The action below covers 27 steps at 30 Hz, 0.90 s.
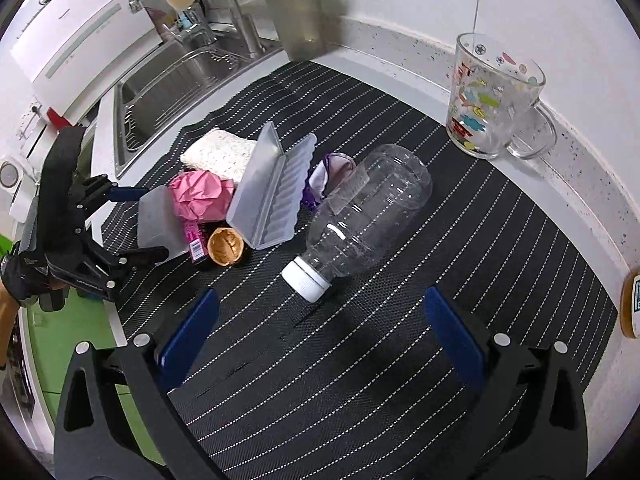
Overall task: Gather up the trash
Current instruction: 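Grasp the white plastic box with the left gripper while the right gripper grasps the clear bottle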
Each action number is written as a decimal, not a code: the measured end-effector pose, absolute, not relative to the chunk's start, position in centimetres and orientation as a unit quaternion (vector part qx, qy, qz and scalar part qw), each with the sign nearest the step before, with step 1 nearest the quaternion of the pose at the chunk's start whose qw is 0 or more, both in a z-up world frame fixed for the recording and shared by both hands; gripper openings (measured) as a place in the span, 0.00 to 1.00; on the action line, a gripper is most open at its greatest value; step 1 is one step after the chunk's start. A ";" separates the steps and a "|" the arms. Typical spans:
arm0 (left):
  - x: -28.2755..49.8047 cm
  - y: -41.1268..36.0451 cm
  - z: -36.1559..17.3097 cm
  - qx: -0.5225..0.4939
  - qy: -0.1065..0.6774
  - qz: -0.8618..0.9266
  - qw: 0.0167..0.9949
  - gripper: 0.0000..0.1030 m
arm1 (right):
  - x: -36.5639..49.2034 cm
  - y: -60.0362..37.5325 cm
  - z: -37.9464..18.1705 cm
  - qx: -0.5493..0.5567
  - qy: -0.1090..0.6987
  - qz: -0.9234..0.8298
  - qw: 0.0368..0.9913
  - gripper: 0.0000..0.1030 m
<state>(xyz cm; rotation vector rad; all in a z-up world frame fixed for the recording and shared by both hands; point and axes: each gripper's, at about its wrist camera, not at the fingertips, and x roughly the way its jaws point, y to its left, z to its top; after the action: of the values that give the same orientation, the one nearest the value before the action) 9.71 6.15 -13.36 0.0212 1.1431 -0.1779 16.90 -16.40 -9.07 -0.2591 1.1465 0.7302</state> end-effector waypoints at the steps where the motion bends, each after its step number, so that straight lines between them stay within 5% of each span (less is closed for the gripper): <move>1: 9.7 6.2 -13.3 0.010 0.537 -0.086 0.839 0.95 | 17.0 -16.4 -9.1 -0.119 0.530 0.335 0.770 0.97; 5: 9.6 6.6 -13.5 -0.001 0.533 -0.095 0.841 0.73 | 17.2 -16.5 -9.4 -0.113 0.534 0.325 0.772 0.97; 9: 9.5 6.8 -13.6 -0.017 0.530 -0.099 0.842 0.67 | 17.4 -16.5 -9.6 -0.110 0.536 0.321 0.773 0.97; 27: 5.3 6.9 -8.9 -0.087 0.497 -0.040 0.863 0.64 | 22.3 -16.5 -12.6 -0.005 0.578 0.242 0.779 0.97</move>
<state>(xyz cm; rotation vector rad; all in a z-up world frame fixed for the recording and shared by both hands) 5.34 6.93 -8.87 -0.1821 1.0419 -0.0835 22.26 -16.55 -12.59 -0.0098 1.2500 0.5233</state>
